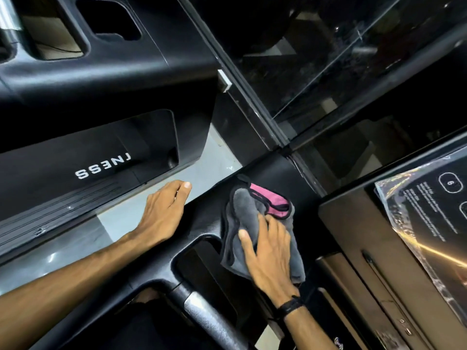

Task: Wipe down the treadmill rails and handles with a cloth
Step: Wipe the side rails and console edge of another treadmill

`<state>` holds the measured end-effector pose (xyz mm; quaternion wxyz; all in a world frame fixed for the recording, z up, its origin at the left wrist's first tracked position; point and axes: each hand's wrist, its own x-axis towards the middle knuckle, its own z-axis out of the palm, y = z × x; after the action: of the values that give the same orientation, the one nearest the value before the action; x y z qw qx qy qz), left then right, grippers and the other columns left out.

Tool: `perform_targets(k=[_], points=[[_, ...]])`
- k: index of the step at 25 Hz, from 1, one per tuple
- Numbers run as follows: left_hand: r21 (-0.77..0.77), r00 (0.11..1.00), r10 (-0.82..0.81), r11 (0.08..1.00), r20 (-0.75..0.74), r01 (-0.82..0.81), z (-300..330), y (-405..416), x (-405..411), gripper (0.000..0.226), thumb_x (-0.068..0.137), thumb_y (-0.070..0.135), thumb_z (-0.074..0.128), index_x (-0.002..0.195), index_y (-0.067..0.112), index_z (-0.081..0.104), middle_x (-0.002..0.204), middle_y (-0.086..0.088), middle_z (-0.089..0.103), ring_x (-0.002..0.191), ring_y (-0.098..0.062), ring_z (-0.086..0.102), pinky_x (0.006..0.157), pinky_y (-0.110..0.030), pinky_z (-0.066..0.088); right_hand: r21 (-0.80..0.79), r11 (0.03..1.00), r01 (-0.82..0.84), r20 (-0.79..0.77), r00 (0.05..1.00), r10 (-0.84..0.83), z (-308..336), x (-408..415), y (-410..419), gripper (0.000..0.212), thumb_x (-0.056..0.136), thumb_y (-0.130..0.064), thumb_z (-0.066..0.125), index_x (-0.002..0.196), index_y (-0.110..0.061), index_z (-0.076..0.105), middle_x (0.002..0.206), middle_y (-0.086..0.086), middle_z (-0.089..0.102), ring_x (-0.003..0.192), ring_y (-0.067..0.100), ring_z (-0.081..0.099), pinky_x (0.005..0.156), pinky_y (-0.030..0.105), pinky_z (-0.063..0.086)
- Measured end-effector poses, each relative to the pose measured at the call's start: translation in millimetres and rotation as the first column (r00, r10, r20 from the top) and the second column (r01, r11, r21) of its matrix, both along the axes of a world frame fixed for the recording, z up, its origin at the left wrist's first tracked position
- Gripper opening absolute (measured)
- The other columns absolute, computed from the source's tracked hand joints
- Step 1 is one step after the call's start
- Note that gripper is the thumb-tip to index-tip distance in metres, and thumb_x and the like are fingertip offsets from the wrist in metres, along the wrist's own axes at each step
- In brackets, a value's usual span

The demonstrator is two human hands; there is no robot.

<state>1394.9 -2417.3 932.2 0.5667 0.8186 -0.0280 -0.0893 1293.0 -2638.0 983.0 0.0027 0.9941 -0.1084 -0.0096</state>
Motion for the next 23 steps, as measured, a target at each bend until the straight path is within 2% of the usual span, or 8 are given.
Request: perform_targets(k=[2,5,8,11,14,17,20,23], points=[[-0.018,1.0,-0.007,1.0,0.016,0.008,1,-7,1,0.073,0.088,0.066,0.017,0.105,0.012,0.064,0.105,-0.007,0.067,0.101,-0.027,0.059,0.094,-0.04,0.041,0.046,0.999,0.015,-0.061,0.998,-0.012,-5,-8,0,0.079,0.096,-0.072,0.014,0.14,-0.017,0.05,0.136,0.002,0.054,0.129,0.021,0.048,0.11,0.041,0.035],[-0.027,1.0,-0.007,1.0,0.014,0.007,1,-12,4,0.075,0.087,0.068,0.016,0.105,0.013,0.064,0.104,-0.006,0.068,0.099,-0.026,0.059,0.089,-0.037,0.04,-0.037,0.999,-0.021,-0.158,0.987,0.015,-2,-5,1,0.09,0.095,-0.07,0.002,0.129,-0.011,0.061,0.125,0.007,0.063,0.122,0.024,0.054,0.111,0.037,0.036],[-0.048,1.0,0.01,0.999,0.006,-0.01,2,-18,7,0.072,0.088,0.066,0.018,0.104,0.014,0.065,0.102,-0.004,0.069,0.098,-0.024,0.059,0.084,-0.033,0.039,0.0,0.998,-0.061,-0.386,0.921,0.056,7,10,8,0.101,0.089,-0.07,-0.015,0.13,-0.015,0.059,0.125,0.01,0.065,0.122,0.028,0.053,0.109,0.036,0.03],[-0.046,0.999,-0.008,0.999,0.034,0.01,5,-24,7,0.069,0.091,0.063,0.02,0.1,0.012,0.065,0.098,-0.006,0.069,0.095,-0.025,0.059,0.082,-0.035,0.04,0.102,0.991,0.091,-0.582,0.813,-0.015,10,24,11,0.073,0.101,-0.055,-0.004,0.149,-0.022,0.04,0.139,0.015,0.057,0.134,0.033,0.045,0.115,0.044,0.026],[-0.016,0.997,-0.04,0.999,0.061,0.041,11,-25,-1,0.07,0.091,0.062,0.018,0.1,0.01,0.065,0.098,-0.004,0.068,0.093,-0.025,0.056,0.088,-0.037,0.037,0.055,0.991,0.126,-0.595,0.801,-0.069,16,28,18,0.067,0.104,-0.048,-0.001,0.148,-0.021,0.042,0.133,0.019,0.061,0.128,0.035,0.052,0.112,0.048,0.03],[-0.011,0.996,-0.056,0.998,0.064,0.056,18,-19,-14,0.071,0.09,0.062,0.017,0.101,0.012,0.066,0.097,0.002,0.066,0.086,-0.015,0.05,0.098,-0.039,0.035,-0.041,0.997,0.065,-0.573,0.816,-0.077,21,29,22,0.076,0.104,-0.05,0.0,0.132,-0.013,0.06,0.118,0.019,0.067,0.116,0.034,0.059,0.105,0.046,0.035],[-0.014,0.999,-0.036,0.999,0.036,0.037,20,-6,-24,0.064,0.093,0.057,0.021,0.103,0.014,0.067,0.098,0.006,0.064,0.08,-0.003,0.048,0.105,-0.041,0.034,0.055,0.986,0.156,-0.496,0.862,-0.108,27,23,26,0.089,0.101,-0.06,0.002,0.104,-0.007,0.072,0.109,0.019,0.07,0.113,0.034,0.06,0.102,0.042,0.036],[-0.014,0.999,-0.015,1.0,0.03,0.016,16,5,-29,0.056,0.095,0.052,0.024,0.102,0.016,0.067,0.098,0.008,0.064,0.083,-0.003,0.05,0.108,-0.044,0.034,0.15,0.938,0.313,-0.382,0.893,-0.237,25,12,31,0.081,0.1,-0.066,0.017,0.096,-0.005,0.07,0.112,0.017,0.069,0.114,0.036,0.057,0.1,0.044,0.037]])
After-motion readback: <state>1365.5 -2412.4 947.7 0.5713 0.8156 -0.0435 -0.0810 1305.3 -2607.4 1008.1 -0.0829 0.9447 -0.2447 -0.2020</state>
